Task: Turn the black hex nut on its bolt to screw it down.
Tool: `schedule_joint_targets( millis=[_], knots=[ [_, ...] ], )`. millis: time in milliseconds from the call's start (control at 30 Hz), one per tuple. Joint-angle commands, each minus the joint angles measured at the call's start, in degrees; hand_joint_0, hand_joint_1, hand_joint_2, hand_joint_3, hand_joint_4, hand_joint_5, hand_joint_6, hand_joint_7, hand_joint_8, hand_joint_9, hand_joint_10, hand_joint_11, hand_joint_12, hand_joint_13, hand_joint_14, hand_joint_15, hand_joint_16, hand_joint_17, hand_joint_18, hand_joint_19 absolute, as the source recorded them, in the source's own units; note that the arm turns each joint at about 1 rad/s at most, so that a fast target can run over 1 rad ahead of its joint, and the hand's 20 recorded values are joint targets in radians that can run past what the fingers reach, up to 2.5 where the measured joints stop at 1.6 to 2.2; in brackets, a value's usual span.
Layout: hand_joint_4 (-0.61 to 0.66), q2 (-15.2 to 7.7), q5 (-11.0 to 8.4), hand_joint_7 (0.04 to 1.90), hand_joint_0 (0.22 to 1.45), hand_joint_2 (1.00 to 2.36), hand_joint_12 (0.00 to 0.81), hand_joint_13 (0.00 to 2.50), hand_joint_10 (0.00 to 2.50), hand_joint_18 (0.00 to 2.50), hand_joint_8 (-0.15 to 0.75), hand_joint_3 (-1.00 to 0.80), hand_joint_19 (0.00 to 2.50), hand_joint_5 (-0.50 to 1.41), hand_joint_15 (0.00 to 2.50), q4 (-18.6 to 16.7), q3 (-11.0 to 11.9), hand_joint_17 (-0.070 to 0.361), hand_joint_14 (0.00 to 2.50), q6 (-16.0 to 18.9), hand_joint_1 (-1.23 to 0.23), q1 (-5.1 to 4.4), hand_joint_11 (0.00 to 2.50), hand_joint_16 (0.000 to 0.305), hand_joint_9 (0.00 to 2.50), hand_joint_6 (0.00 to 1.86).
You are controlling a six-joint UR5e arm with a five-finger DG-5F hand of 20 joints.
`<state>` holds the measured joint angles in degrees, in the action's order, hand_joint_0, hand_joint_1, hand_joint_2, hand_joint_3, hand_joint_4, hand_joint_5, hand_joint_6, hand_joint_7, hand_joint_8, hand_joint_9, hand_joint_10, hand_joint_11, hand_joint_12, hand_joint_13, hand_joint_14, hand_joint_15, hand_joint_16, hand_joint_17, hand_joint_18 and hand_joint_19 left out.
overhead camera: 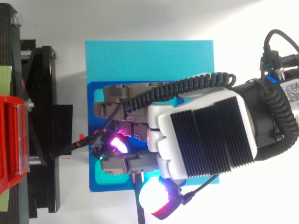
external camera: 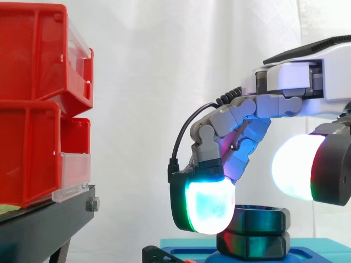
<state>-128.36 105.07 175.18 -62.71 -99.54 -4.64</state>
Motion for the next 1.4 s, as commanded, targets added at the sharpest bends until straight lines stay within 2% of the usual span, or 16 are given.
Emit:
schedule_joint_targets(
  millis=[0,133,567,967,1100,1300,1367],
  knots=[
    [0.17,-0.04,0.75,1.25,0.51,1.00,0.315,0.72,0.00,0.63,0.264,-0.50,0.32,0.01,0.06,0.16,0.05,0.091,0.00,-0.66,-0.21,0.43,0.11,0.041,1.03,0.50],
    [0.19,-0.04,1.71,1.23,0.49,1.00,0.321,0.72,0.00,0.64,0.272,-0.50,0.32,0.01,0.07,0.07,0.05,0.095,0.00,-0.92,-0.21,1.04,0.10,0.042,1.02,0.50],
    [0.19,0.04,1.71,1.23,0.49,1.00,0.323,0.72,0.00,0.63,0.270,-0.50,0.33,0.00,0.06,-0.54,-0.04,0.095,0.00,-1.71,-0.21,2.45,0.09,0.042,1.01,0.50],
    [0.19,0.04,3.12,1.23,0.50,1.00,0.323,0.72,0.00,0.63,0.272,-0.50,0.34,0.00,0.06,-1.33,-0.04,0.095,0.00,-1.97,-0.20,4.20,0.09,0.042,1.01,0.50],
    [0.18,0.04,3.29,1.21,0.50,1.00,0.324,0.72,0.00,0.62,0.272,-0.50,0.34,-0.01,0.06,-1.51,0.05,0.095,0.00,-1.97,-0.20,4.29,0.09,0.042,1.00,0.50],
    [0.20,0.04,3.03,1.09,0.49,1.00,0.332,0.68,0.00,0.60,0.273,-0.50,0.34,-0.03,0.06,-1.68,0.84,0.099,0.00,-1.80,-0.21,3.41,0.09,0.044,0.97,0.50],
    [0.20,0.04,2.77,1.05,0.48,1.00,0.337,0.67,0.00,0.60,0.273,-0.50,0.34,-0.04,0.06,-1.77,0.84,0.101,0.00,-1.62,-0.21,2.71,0.10,0.045,0.95,0.50]
  ],
)
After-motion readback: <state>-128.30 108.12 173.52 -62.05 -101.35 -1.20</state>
